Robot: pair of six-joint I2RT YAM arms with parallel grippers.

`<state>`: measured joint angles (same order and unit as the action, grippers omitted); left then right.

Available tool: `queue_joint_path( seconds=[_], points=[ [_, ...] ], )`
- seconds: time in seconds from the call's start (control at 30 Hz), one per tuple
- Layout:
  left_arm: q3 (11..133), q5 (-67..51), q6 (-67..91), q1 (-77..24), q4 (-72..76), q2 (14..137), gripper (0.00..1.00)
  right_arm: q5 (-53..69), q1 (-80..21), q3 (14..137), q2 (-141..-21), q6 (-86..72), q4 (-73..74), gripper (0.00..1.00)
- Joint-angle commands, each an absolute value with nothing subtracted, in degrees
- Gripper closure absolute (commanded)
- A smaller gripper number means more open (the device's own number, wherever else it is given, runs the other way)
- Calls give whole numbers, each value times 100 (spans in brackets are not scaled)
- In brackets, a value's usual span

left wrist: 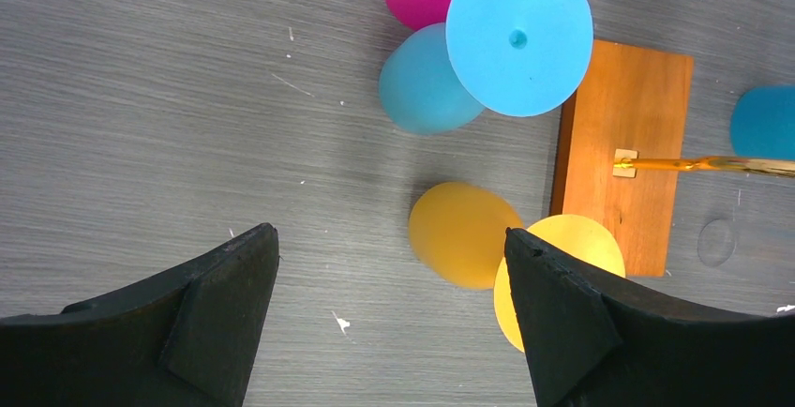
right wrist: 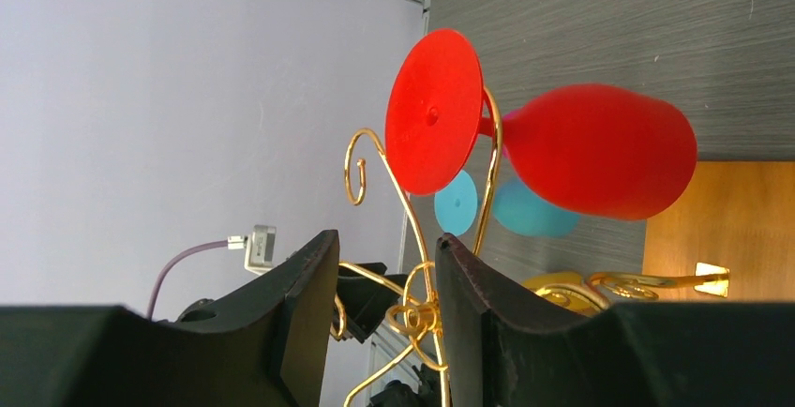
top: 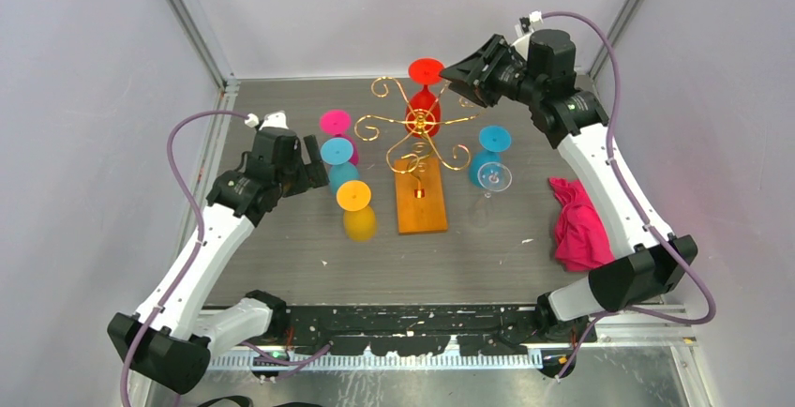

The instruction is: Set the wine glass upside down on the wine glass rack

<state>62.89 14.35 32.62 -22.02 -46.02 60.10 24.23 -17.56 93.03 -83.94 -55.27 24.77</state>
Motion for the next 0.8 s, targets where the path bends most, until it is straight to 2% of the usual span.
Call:
queue_joint_path(
  seconds=[0.0, 0.5, 0.77],
  points=[
    [6428, 1424, 3312, -2228, -4467, 5830, 9, 2361, -1777, 9252, -8010, -5417, 2485, 52],
    [6504, 1349, 3483, -2243, -4634, 5708, 9, 2146, -1783, 9079, -7420, -5313, 2762, 51],
    [7119, 1303, 3451, -2217, -5018, 6052, 7, 1735, -1777, 9497, -7114, -4857, 3337, 51]
  ],
)
